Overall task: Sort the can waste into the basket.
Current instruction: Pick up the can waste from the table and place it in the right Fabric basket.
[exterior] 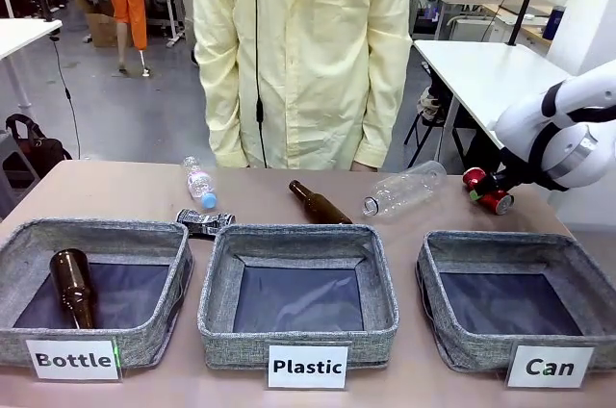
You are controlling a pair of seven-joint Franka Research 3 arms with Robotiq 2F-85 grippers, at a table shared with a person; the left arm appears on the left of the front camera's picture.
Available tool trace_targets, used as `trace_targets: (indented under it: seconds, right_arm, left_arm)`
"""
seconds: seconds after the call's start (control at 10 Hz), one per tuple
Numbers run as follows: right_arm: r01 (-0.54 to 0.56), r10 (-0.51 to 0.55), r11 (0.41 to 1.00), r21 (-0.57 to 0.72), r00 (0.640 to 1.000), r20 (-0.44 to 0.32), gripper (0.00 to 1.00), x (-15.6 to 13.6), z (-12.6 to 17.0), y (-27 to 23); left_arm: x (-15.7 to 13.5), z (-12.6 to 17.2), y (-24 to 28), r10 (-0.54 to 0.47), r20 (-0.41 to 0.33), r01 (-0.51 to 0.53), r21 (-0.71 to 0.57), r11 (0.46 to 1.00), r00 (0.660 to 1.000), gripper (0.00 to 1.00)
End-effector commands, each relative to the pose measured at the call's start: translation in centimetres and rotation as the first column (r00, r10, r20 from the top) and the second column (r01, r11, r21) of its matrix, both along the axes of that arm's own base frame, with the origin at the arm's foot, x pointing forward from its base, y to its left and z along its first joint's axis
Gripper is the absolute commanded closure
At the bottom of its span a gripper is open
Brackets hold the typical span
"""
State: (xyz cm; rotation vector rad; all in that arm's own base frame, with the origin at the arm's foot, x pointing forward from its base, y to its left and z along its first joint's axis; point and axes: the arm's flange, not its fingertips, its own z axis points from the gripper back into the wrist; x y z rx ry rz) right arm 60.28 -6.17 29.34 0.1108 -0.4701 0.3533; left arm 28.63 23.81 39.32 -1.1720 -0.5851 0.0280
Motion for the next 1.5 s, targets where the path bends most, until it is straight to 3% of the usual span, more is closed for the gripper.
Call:
trace_targets:
  seconds: [0.0,0.1,0.9,1.2,1.4]
  right_arm:
    - [-0.006,0.005,1.0,0.01,0.999,0.034,0.6,-0.1,0.0,-0.1]
    - [-0.005,0.005,1.0,0.009,0.999,0.031,0.98,-0.1,0.0,-0.1]
    - [-0.009,0.008,1.0,0.019,0.999,0.033,1.0,-0.4,0.5,-0.5]
    - [-0.047,0.044,0.998,0.046,0.997,0.065,1.0,-2.9,4.4,-0.6]
    - [-0.15,0.145,0.985,0.09,0.988,0.058,1.0,-7.1,9.6,-0.5]
  left_arm:
    - [0.0,0.1,0.0,0.001,0.031,-0.001,-0.014,1.0,1.0,0.0]
    - [0.0,0.1,0.0,0.001,0.031,-0.001,-0.014,1.0,1.0,0.0]
    - [0.0,0.1,0.0,0.001,0.031,-0.001,-0.014,1.0,1.0,0.0]
    - [0.0,0.1,0.0,0.001,0.031,-0.001,-0.014,1.0,1.0,0.0]
    - [0.0,0.1,0.0,0.001,0.031,-0.001,-0.014,1.0,1.0,0.0]
